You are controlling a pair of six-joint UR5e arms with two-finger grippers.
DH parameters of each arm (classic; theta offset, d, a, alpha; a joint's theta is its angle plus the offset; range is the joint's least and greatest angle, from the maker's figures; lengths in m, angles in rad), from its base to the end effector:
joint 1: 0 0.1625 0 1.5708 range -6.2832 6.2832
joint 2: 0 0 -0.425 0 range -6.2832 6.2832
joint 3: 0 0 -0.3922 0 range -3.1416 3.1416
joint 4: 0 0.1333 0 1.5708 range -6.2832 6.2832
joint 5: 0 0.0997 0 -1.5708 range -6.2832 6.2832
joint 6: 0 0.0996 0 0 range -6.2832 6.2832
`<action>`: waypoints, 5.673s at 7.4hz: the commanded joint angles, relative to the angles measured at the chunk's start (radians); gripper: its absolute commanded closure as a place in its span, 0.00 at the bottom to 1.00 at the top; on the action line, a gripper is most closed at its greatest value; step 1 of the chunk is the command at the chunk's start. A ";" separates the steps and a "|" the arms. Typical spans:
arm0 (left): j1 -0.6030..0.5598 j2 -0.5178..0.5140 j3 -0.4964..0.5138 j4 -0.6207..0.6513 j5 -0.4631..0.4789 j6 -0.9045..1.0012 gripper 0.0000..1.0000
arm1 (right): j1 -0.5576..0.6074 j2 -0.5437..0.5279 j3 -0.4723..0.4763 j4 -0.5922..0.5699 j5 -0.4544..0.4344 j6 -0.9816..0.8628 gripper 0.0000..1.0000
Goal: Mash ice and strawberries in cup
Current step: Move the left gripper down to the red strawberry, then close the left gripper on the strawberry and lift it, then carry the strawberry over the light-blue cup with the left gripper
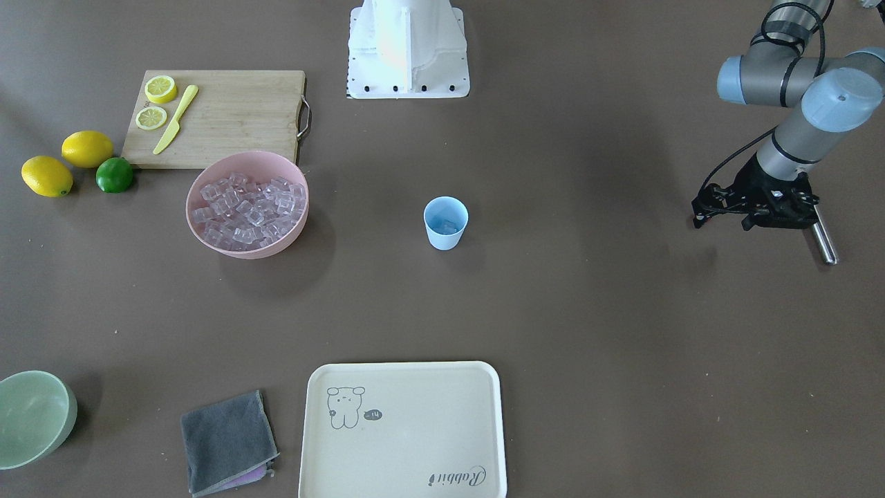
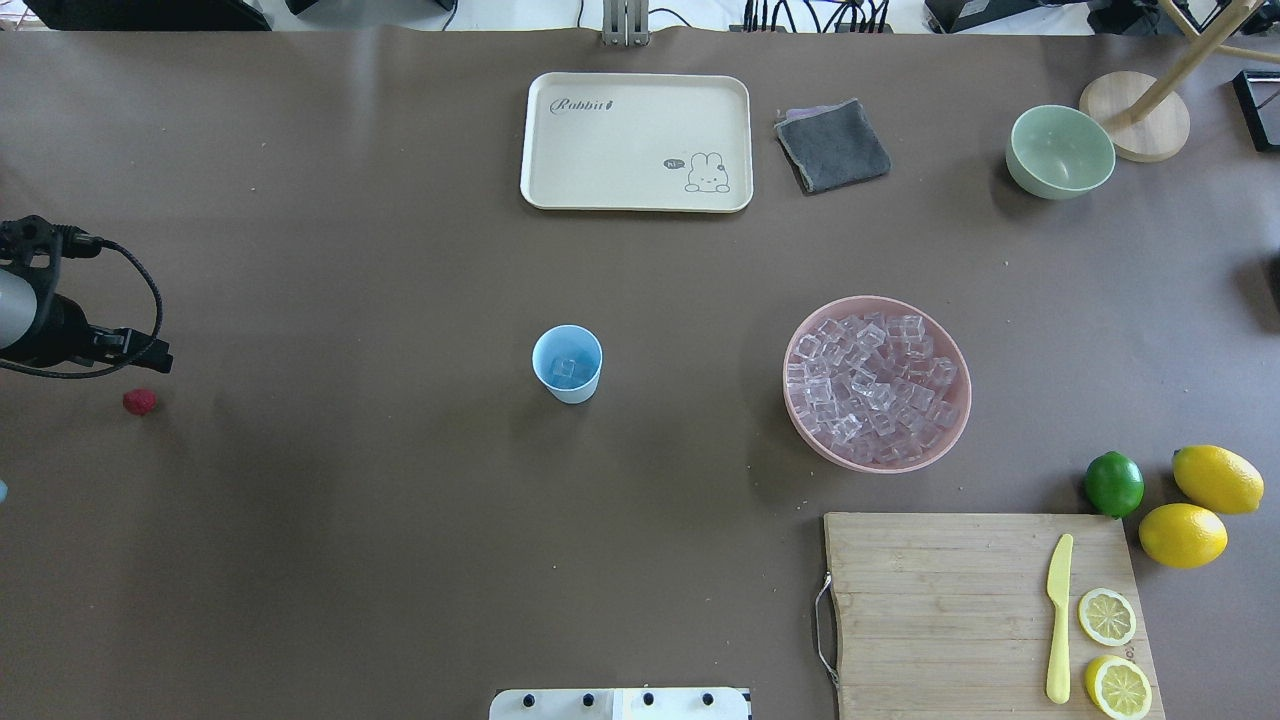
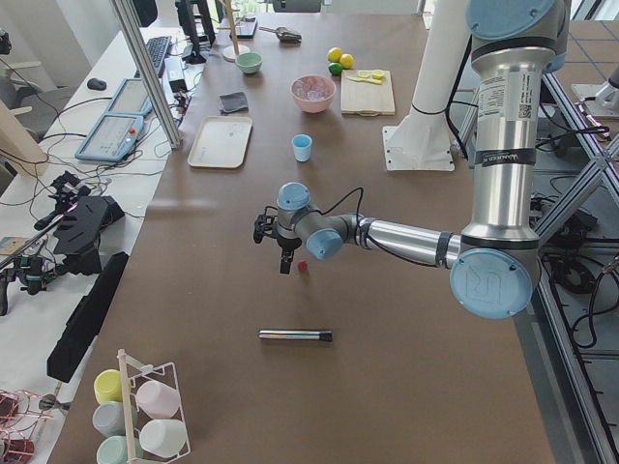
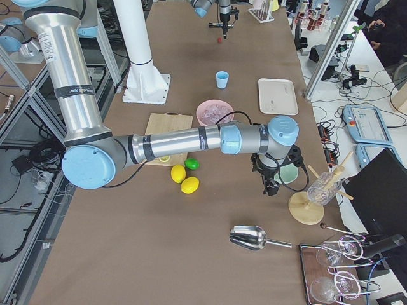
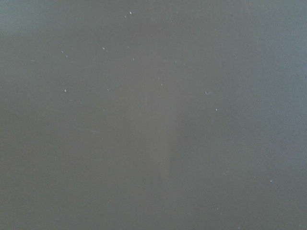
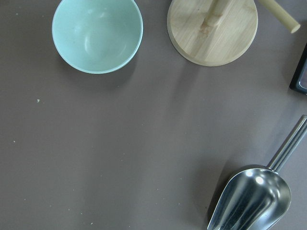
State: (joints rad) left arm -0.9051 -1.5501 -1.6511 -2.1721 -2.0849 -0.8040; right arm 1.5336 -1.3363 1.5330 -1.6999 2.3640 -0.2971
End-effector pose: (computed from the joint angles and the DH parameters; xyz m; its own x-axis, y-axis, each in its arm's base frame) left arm 0.2515 -0.4568 0.5713 0.6969 0.0907 -0.7114 0.0206 0.9890 0.1463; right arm 0.0404 -0.5895 0.5622 0.6578 -0.3628 0.6601 0.2402 0.9316 0.2727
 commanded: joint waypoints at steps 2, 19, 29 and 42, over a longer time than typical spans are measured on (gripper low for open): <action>0.021 0.025 0.048 -0.087 0.006 -0.012 0.09 | 0.016 -0.014 0.009 0.002 -0.003 -0.002 0.00; 0.040 0.039 0.011 -0.110 -0.003 -0.106 0.23 | 0.066 -0.090 0.076 -0.004 0.009 -0.004 0.00; 0.078 0.038 -0.016 -0.107 -0.009 -0.135 1.00 | 0.080 -0.107 0.093 -0.004 0.008 -0.004 0.00; 0.354 -0.623 -0.029 0.115 0.094 -0.400 1.00 | 0.109 -0.136 0.065 -0.007 0.006 -0.036 0.00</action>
State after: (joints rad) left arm -0.5843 -2.1547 -1.7041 -2.0532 -2.0223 -1.2028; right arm 1.6279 -1.4704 1.5972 -1.7061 2.3699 -0.3278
